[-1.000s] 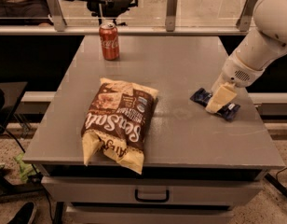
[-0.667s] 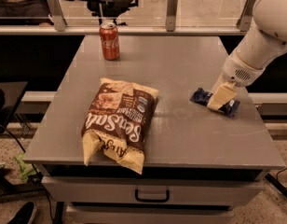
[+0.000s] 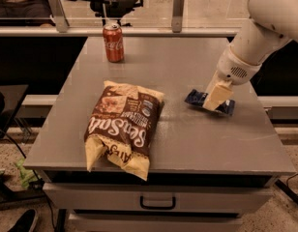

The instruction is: Move rxbar blueberry near brown chip bag

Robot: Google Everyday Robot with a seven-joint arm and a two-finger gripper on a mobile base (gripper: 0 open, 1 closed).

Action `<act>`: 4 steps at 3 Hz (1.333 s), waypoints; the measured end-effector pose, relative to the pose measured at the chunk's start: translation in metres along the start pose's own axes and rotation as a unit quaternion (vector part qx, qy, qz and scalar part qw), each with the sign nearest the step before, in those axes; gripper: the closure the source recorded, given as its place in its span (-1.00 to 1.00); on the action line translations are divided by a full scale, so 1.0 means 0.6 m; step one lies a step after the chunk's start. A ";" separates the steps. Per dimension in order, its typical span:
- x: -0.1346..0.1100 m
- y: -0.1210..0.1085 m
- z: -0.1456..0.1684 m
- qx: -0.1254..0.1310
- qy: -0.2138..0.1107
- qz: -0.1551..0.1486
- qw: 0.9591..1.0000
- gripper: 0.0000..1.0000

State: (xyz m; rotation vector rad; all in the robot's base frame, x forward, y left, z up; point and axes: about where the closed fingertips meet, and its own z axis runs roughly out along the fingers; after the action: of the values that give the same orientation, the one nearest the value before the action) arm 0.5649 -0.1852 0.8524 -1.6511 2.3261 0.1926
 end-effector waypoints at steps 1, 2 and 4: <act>-0.036 0.028 -0.006 -0.013 -0.012 -0.026 1.000 1.00; -0.059 0.056 -0.009 -0.029 -0.026 -0.041 0.998 1.00; -0.103 0.105 0.002 -0.064 -0.074 -0.067 0.993 0.16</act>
Offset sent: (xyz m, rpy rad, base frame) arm -0.0398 0.0612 0.0243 0.0995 0.0268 0.1461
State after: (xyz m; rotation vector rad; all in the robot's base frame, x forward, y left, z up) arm 0.5250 -0.1080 0.8666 -1.7805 2.1252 0.4287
